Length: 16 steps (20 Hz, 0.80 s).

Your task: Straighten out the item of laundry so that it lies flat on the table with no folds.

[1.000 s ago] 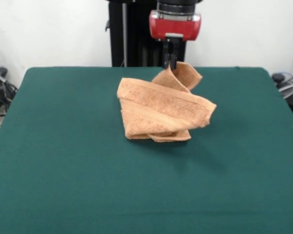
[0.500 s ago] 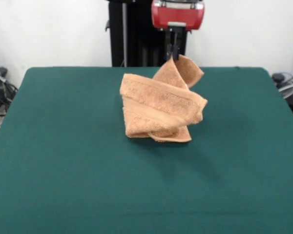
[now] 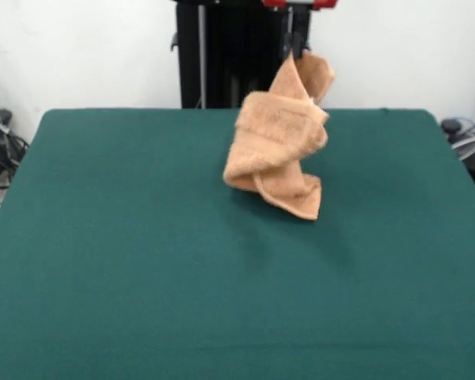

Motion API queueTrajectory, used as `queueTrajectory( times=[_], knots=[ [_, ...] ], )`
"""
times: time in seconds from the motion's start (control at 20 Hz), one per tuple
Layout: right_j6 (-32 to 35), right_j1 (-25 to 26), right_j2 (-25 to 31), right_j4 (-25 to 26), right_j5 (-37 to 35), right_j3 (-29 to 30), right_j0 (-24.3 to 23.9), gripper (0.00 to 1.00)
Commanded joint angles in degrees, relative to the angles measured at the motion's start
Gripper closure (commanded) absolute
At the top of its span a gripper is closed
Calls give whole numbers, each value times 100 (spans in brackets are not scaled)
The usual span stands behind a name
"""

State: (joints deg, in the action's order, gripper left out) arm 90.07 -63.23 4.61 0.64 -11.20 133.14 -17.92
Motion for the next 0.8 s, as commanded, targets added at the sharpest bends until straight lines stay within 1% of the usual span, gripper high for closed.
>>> queueTrajectory(
  times=[0.05,0.35,0.55,0.8],
  knots=[
    [766,-653,81,-251,-1265,436,198,100],
    [799,-1084,-89,-252,-1816,404,320,100],
    [796,-1216,-90,-294,-1911,476,309,100],
    [712,-1165,-24,-317,-1768,530,205,100]
  ],
)
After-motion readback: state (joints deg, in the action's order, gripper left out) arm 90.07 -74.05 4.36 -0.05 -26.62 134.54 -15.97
